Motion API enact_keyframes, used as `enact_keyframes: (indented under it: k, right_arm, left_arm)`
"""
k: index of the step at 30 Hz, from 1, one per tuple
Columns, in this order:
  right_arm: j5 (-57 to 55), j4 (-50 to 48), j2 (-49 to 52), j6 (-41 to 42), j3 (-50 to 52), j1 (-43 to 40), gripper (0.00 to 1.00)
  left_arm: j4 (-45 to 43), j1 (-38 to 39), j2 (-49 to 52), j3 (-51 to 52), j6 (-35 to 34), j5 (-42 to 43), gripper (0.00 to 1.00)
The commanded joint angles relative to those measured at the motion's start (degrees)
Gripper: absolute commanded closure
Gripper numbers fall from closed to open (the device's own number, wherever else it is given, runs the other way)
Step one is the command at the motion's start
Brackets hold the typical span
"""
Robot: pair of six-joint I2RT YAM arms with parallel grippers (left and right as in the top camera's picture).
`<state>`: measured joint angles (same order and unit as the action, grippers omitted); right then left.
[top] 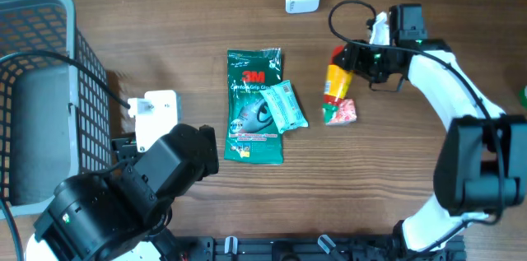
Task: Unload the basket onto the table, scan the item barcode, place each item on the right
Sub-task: 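Grasp the sauce bottle cap with the right gripper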
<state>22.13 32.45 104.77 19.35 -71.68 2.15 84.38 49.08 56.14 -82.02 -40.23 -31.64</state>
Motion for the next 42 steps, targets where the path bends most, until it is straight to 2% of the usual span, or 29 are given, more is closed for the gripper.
enact_keyframes:
  k: [1, 3, 5, 10, 20, 27, 32, 36, 39, 42]
  right_arm:
    - [-12.76, 1.90, -1.01, -2.40, 0.07, 0.09, 0.59]
    - [-15.23, 2.54, -0.94, -3.61, 0.07, 0.87, 0.59]
    - [-19.47, 2.40, -0.94, -5.05, 0.07, 3.04, 0.53]
    - [-19.78, 1.99, -0.79, -5.35, 0.07, 6.45, 0.39]
    - [-19.56, 2.62, 6.60, -1.38, 0.07, 11.08, 0.40]
    - [-20.61, 2.47, 6.88, 2.95, 0.04, 17.27, 0.39]
    - [-23.34, 2.29, 6.99, 3.32, 0.04, 18.08, 0.36]
    - [-23.15, 2.34, 6.99, 2.43, 0.04, 17.64, 0.25]
    - [-19.87, 3.17, 6.99, 0.92, -0.70, 17.64, 0.01]
    - [-15.78, 4.92, 6.97, 0.11, -2.14, 17.55, 0.00]
  left_arm:
    - [-0.11, -0.11, -0.11, -0.17, -0.74, -0.15, 0.00]
    - [-0.11, -0.11, -0.11, -0.17, -0.74, -0.13, 0.00]
    - [-0.11, -0.11, -0.11, -0.17, -0.74, -0.13, 0.00]
    - [-0.11, -0.11, -0.11, -0.15, -0.74, -0.13, 0.00]
    - [-0.11, -0.11, -0.11, -0.15, -0.74, -0.13, 0.00]
    - [-0.11, -0.11, -0.11, -0.17, -0.74, -0.15, 0.00]
    - [-0.11, -0.11, -0.11, -0.17, -0.74, -0.13, 0.00]
    - [-0.11, -0.11, -0.11, -0.17, -0.74, -0.13, 0.00]
    - [-0.11, -0.11, -0.11, -0.17, -0.74, -0.15, 0.00]
    - [-0.11, -0.11, -0.11, -0.17, -0.74, -0.13, 0.00]
